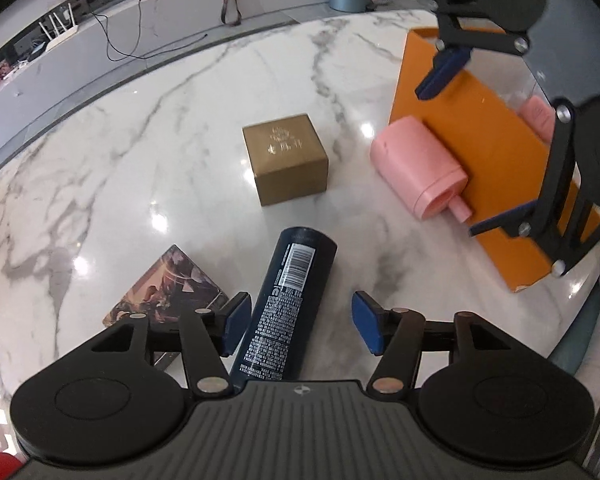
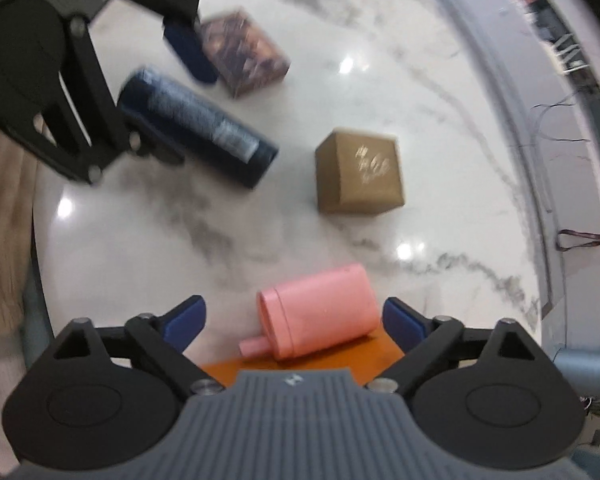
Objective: Organize rigid objects
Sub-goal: 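Grasp the black spray can with the left gripper while the right grasps the pink cylinder, then lift the black can with the left gripper while the right carries the pink cylinder over the box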
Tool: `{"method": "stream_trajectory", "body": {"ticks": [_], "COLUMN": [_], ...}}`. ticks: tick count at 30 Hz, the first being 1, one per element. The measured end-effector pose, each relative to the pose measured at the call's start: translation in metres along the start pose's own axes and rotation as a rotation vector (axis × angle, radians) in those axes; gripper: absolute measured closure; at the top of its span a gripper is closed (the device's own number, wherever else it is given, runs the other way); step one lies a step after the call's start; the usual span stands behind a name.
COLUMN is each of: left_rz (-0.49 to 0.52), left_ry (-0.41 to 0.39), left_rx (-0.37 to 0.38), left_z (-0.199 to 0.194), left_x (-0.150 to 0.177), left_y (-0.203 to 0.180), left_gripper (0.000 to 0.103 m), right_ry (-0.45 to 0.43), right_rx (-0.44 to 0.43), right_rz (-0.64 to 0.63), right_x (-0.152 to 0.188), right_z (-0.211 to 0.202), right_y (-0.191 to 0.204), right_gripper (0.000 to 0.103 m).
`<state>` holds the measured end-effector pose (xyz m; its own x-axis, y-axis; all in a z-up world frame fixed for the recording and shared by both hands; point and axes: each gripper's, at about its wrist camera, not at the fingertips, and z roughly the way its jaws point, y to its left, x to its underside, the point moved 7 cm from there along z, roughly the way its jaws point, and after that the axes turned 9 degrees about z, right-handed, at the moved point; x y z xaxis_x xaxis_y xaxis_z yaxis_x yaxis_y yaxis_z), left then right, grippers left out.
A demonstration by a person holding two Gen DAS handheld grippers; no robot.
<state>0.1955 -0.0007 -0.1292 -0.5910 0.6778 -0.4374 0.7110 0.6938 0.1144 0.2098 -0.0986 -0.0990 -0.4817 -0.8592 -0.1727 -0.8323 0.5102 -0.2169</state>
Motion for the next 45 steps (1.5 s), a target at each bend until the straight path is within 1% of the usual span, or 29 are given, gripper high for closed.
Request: {"method": "stream_trajectory", "body": {"ticks": [1, 3, 7, 9, 12, 17, 19, 24, 29, 30, 31, 32, 33, 34, 38, 41, 45], "left_rz": [0.000, -0.002, 0.002, 0.019, 0.057, 0.095, 0.107, 0.085, 0.038, 0.026, 0.013, -0.007, -0.029, -0.040, -0.064, -0.095, -0.132], "left_ry": [0.003, 0.005, 0.004, 0.003, 0.007, 0.023, 0.037, 0.051, 0.080, 0.083, 0.084, 0.086, 0.085, 0.083, 0.084, 0.079, 0.055], "left_rx": [0.004, 0.012, 0.013, 0.012, -0.009, -0.025, -0.026, -0.017, 0.008, 0.016, 0.026, 0.037, 0.043, 0.038, 0.012, 0.008, -0.006], "left_z": [0.003, 0.008, 0.015, 0.019, 0.026, 0.036, 0.040, 0.042, 0.040, 0.039, 0.038, 0.038, 0.038, 0.038, 0.036, 0.033, 0.024], "left_x": [0.000, 0.000, 0.000, 0.001, 0.002, 0.002, 0.003, 0.005, 0.011, 0.013, 0.013, 0.014, 0.015, 0.015, 0.017, 0.020, 0.023], "left_y": [0.000, 0.001, 0.003, 0.003, 0.002, 0.000, -0.002, 0.000, 0.001, 0.002, 0.002, 0.003, 0.004, 0.004, 0.005, 0.006, 0.010], "left_gripper": [0.030, 0.028, 0.027, 0.027, 0.027, 0.027, 0.030, 0.030, 0.034, 0.037, 0.042, 0.044, 0.049, 0.052, 0.053, 0.054, 0.055], "right_ry": [0.023, 0.063, 0.105, 0.123, 0.145, 0.168, 0.171, 0.152, 0.148, 0.143, 0.134, 0.127, 0.120, 0.113, 0.082, 0.060, 0.023], "right_rx": [-0.013, -0.031, -0.037, -0.030, -0.041, -0.043, -0.049, -0.067, -0.080, -0.071, -0.062, -0.068, -0.082, -0.088, -0.085, -0.074, -0.079], "right_rz": [-0.012, -0.024, -0.063, -0.079, -0.084, -0.111, -0.110, -0.078, -0.037, -0.042, -0.046, -0.044, -0.031, -0.020, -0.023, -0.026, -0.021], "right_x": [0.001, 0.001, -0.002, -0.003, -0.004, -0.002, -0.001, -0.002, -0.003, -0.003, -0.003, -0.003, -0.004, -0.004, -0.006, -0.007, -0.009], "right_z": [0.005, 0.015, 0.030, 0.036, 0.043, 0.052, 0.054, 0.056, 0.060, 0.061, 0.060, 0.059, 0.057, 0.055, 0.048, 0.041, 0.030], "right_y": [-0.002, -0.006, -0.014, -0.017, -0.020, -0.017, -0.016, -0.018, -0.017, -0.016, -0.014, -0.013, -0.011, -0.008, 0.003, 0.009, 0.014], "right_gripper": [0.006, 0.005, 0.005, 0.005, 0.005, 0.005, 0.005, 0.009, 0.022, 0.023, 0.024, 0.024, 0.024, 0.024, 0.024, 0.025, 0.025]}}
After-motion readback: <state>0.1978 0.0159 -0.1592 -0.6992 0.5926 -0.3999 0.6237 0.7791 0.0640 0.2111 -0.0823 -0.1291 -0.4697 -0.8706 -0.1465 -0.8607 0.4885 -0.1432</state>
